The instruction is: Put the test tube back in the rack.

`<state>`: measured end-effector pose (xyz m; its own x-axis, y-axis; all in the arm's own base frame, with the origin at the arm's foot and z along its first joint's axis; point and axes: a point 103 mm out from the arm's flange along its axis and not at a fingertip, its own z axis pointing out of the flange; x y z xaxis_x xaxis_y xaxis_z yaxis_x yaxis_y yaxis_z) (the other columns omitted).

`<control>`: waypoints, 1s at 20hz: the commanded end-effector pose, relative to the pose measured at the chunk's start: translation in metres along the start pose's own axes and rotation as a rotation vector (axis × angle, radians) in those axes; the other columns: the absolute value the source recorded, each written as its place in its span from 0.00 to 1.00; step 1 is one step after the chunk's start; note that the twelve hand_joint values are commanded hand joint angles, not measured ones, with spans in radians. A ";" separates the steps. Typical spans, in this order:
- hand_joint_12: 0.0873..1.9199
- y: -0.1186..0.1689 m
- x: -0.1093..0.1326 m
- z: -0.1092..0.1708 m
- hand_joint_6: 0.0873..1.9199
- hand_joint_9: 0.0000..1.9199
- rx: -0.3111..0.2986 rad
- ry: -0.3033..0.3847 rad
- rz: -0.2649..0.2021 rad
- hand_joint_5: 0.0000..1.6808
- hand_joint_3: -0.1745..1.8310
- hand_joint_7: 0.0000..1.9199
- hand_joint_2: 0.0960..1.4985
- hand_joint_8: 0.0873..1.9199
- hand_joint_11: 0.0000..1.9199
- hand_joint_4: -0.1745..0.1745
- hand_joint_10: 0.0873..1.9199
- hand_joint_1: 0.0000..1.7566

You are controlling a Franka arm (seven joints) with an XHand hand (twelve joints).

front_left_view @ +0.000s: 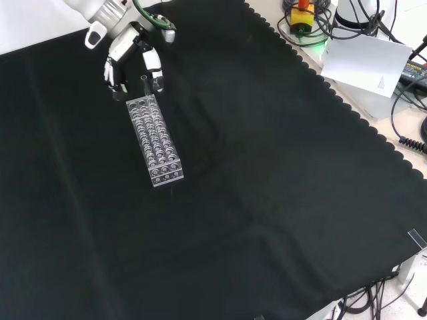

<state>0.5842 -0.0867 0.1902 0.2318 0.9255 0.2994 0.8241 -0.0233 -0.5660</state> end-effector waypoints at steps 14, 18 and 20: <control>0.76 -0.058 0.040 -0.068 0.00 0.39 -0.177 -0.037 -0.163 0.34 0.37 0.13 0.31 0.40 0.11 0.55 0.00 0.57; 0.76 -0.072 0.052 -0.079 0.00 0.39 -0.198 -0.047 -0.179 0.33 0.37 0.13 0.32 0.40 0.11 0.55 0.00 0.56; 0.77 -0.080 0.056 -0.083 0.00 0.39 -0.205 -0.052 -0.184 0.33 0.37 0.13 0.32 0.40 0.11 0.55 0.00 0.56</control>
<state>0.5804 -0.0744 0.2982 0.0793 0.9373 0.3393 0.9296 0.0534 -0.3648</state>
